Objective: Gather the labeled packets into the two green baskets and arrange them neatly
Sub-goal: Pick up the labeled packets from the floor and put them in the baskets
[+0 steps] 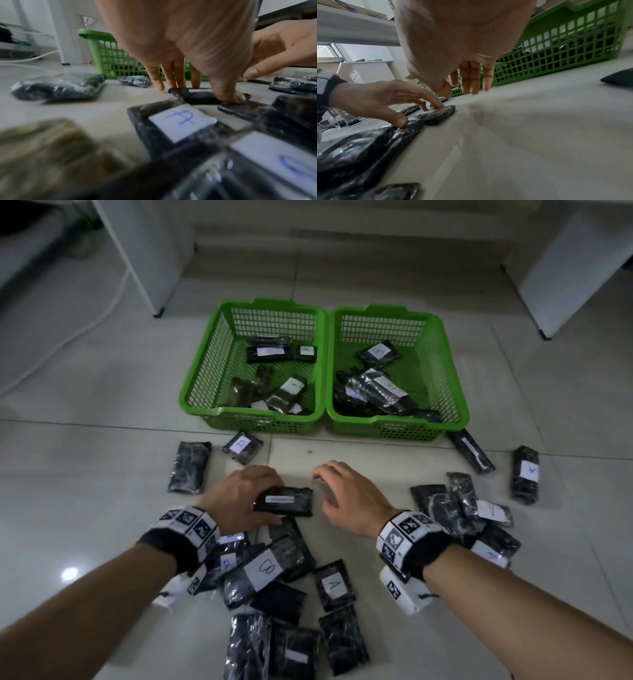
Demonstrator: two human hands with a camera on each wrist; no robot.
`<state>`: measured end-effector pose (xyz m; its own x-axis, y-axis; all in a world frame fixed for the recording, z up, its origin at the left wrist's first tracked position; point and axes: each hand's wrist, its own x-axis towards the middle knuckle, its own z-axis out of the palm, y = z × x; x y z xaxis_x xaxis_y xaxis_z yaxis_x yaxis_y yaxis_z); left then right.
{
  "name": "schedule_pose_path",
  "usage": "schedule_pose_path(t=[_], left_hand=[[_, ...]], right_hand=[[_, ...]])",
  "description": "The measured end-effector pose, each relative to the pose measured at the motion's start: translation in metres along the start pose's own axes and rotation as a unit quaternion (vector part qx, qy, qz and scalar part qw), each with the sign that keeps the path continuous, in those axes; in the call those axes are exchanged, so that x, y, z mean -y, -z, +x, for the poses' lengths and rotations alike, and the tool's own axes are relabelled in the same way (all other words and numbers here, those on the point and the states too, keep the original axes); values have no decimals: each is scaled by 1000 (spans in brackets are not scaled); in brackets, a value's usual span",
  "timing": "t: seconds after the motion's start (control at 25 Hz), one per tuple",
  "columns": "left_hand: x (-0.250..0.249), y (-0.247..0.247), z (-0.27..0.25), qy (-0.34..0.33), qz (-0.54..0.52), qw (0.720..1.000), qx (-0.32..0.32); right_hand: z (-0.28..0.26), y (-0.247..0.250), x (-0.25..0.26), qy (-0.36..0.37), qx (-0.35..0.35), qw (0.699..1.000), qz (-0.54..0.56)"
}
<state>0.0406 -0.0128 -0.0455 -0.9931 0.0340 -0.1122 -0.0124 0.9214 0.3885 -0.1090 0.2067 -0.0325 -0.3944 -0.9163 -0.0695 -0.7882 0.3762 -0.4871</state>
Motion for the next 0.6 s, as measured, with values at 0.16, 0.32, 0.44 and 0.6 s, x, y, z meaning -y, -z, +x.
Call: schedule_pose_path(t=[0.16,0.32,0.44,0.6], left_hand=[[6,-4,-6,18,40,999,-15],[22,-1,-36,23,30,997,-62],[12,-3,-47,-13,56,998,-24],[-5,-8,-40,10,89,996,-3]], right_hand=[[20,0,6,-23,26,999,30],[59,-6,25,-5,45,999,28],[94,-12,40,53,108,992,-23],[130,-20,52,120,176,966,-146]])
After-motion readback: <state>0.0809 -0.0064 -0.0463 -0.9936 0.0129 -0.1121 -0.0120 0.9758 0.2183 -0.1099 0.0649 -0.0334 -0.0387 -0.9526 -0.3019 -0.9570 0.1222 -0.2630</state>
